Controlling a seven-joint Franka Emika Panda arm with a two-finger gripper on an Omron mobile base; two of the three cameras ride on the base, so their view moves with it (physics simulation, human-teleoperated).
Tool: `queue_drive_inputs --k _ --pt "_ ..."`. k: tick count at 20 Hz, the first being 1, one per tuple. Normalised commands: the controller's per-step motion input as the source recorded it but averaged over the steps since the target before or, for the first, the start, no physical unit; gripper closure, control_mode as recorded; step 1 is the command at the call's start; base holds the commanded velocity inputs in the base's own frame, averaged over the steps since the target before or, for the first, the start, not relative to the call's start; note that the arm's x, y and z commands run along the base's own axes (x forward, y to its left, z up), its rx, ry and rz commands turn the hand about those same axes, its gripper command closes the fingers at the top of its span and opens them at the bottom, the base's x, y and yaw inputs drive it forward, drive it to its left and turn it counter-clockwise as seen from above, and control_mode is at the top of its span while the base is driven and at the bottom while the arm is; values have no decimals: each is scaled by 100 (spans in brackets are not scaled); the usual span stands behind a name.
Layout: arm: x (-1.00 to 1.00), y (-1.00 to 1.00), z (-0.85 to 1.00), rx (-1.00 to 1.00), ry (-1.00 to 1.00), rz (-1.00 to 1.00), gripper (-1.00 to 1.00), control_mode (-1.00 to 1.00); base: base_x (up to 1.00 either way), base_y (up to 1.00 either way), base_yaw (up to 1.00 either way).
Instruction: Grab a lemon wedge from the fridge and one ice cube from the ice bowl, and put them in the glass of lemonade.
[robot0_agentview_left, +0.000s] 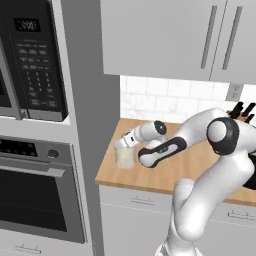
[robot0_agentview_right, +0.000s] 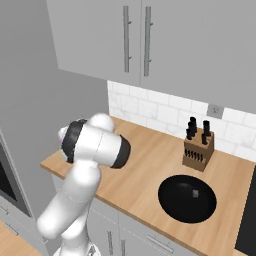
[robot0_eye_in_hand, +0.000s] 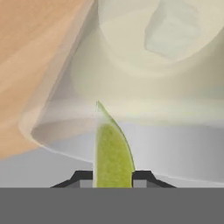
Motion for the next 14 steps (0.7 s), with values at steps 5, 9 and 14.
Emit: queue_drive_inputs --k 5,9,14 --pt "-44 0 5 -9 0 0 -100 -100 0 0 0" --pt "-24 6 29 -6 0 0 -100 -100 0 0 0" --pt "-12 19 60 -4 -1 0 -100 -100 0 0 0"
